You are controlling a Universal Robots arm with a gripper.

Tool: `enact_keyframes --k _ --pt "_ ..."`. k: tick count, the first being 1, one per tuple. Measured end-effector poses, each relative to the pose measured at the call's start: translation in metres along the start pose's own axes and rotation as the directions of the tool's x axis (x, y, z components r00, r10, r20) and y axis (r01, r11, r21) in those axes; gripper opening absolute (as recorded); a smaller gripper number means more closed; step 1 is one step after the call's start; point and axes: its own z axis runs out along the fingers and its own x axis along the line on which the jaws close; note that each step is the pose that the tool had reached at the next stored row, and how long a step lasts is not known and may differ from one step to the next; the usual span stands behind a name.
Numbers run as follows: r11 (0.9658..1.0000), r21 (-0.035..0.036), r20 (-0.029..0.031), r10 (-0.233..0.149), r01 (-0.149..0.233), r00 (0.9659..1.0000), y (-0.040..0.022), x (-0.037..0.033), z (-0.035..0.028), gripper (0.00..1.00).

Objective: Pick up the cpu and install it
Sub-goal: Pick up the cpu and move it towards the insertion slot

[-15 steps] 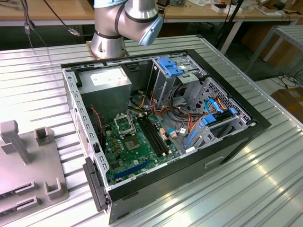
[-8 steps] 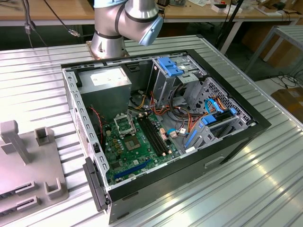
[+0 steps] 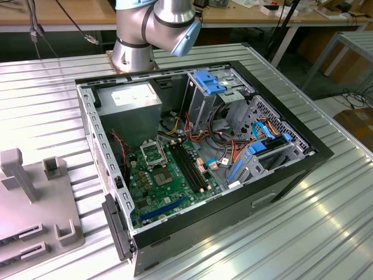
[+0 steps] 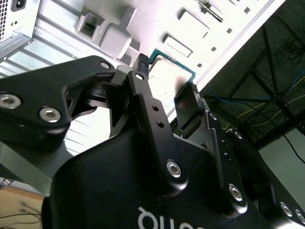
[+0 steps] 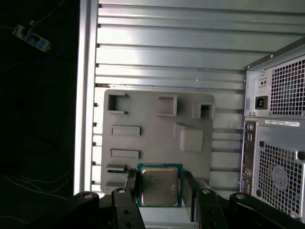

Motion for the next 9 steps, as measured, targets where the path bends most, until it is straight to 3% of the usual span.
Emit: enact_keyframes --k 6,9 --pt "1.0000 -0.0002 -0.0054 0.000 0.000 1.0000 0.0003 -0.0007 -0.0165 0.47" --pt "1.0000 -0.0004 -0.0055 0.000 0.000 1.0000 0.0003 -0.0007 -0.0164 0.47"
